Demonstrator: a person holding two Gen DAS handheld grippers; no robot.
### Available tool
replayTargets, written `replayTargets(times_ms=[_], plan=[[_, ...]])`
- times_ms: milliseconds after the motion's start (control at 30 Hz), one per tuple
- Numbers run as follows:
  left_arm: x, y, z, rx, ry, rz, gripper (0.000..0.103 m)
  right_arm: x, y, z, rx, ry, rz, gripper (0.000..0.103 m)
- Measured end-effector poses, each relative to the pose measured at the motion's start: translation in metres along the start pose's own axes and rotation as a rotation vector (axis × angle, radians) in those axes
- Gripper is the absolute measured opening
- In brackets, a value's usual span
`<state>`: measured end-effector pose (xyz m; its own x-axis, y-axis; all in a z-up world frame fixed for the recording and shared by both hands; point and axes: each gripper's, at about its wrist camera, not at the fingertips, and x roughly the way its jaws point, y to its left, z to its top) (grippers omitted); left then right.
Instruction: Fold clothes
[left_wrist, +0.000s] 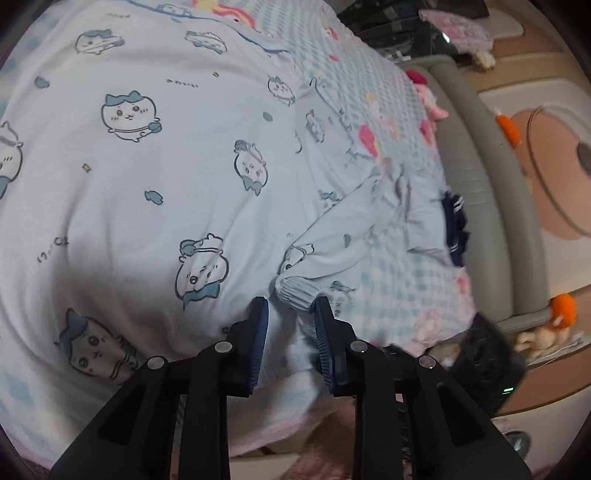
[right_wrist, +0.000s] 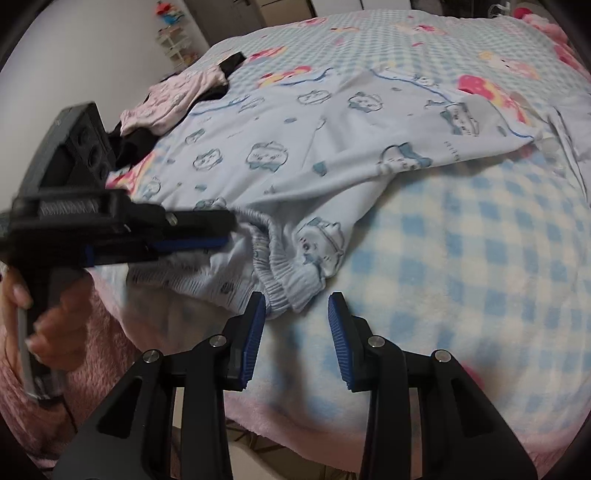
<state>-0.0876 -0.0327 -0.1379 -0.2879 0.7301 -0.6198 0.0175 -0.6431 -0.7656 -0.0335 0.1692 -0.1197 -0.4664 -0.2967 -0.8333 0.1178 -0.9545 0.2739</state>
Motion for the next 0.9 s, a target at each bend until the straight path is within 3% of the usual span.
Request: replayTargets(times_ms=[100, 267, 400, 567, 700, 800, 900], plan=[[-0.006, 0.001, 0.007, -0.033, -0.009, -0.067, 0.037, 0.005, -0.001, -0.001, 0.016, -0.009, -0.01, 0.036], [0.013, -0.006, 0.011, -0.022, 0.045, 0.014, 0.044, 0.008, 0.004, -0.004, -0.014, -0.024, -0.035, 0.027], [0.018, -0.001, 0.012, -0.081, 0.033, -0.045, 0.044, 0.009, 0.005, -0.007, -0.04, -0.02, -0.033, 0.026], [0.026, 0.002, 0.006, -0.085, 0.042, 0.069, 0.032, 0.011, 0.004, -0.01, -0.056, -0.02, -0.042, 0.026], [0.024, -0.005, -0.003, -0.006, 0.06, 0.189, 0.025, 0.011, 0.008, -0.011, -0.076, -0.018, -0.1, 0.026], [0.02, -0.003, -0.008, 0.001, 0.071, 0.191, 0.025, 0.01, 0.008, -0.01, -0.068, -0.024, -0.113, 0.027], [0.02, -0.001, -0.005, -0.017, 0.084, 0.131, 0.023, 0.011, 0.0, -0.011, -0.048, -0.026, -0.076, 0.027]])
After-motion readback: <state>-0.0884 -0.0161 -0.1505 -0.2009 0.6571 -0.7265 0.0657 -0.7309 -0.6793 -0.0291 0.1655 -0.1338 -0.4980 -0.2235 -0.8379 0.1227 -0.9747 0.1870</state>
